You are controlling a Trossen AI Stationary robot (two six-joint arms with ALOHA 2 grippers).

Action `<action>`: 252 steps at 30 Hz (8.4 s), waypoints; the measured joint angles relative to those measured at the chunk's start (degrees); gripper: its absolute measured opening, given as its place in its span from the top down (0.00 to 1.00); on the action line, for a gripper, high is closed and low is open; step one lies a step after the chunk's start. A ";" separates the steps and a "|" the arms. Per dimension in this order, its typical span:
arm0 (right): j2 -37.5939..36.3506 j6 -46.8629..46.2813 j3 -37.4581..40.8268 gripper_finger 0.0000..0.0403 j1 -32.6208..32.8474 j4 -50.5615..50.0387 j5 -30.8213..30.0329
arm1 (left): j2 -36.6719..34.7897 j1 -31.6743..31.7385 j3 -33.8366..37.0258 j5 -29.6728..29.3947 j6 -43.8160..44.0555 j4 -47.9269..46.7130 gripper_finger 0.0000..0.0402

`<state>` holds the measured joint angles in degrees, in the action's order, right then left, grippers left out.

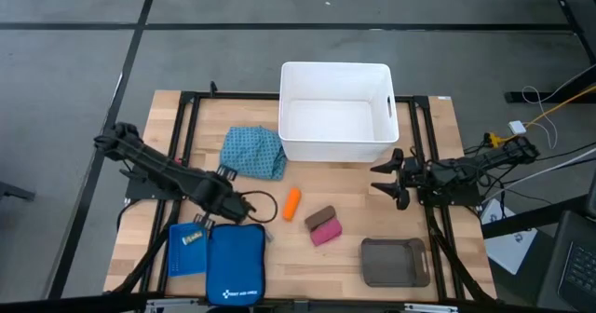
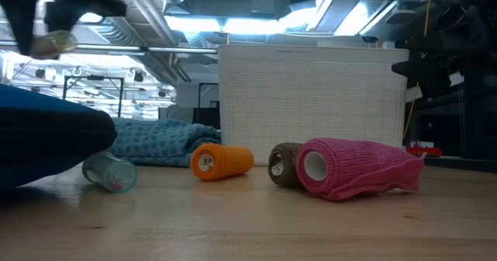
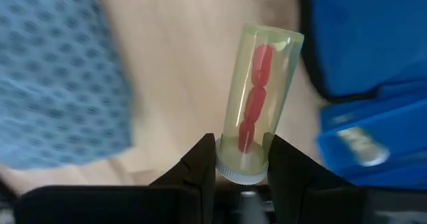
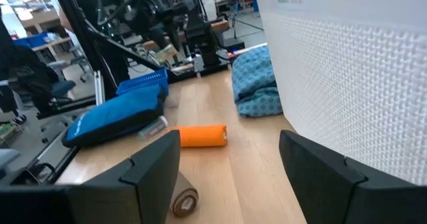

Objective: Pick & place medical supplies in basket/bin
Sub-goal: Put the yellow pill bottle into the blue bin, then put the green pill bottle into the blue bin, then put the pink bandage into the black bin

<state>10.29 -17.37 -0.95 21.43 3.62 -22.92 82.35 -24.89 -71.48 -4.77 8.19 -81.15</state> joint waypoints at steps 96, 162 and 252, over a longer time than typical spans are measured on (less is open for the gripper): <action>6.36 -3.23 0.00 0.37 0.04 -0.44 4.93 | 7.10 0.15 -0.04 -13.68 2.92 23.82 0.48; 10.82 -7.68 0.00 0.37 0.02 -0.63 6.03 | 40.48 1.47 -24.37 0.41 -19.58 16.12 0.63; 11.93 -9.20 0.00 0.37 0.04 -0.50 4.45 | 12.92 -33.11 3.19 2.84 72.20 8.33 0.50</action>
<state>22.22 -26.57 -0.95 21.47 3.11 -18.46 95.26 -58.00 -68.29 -1.93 80.39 -72.82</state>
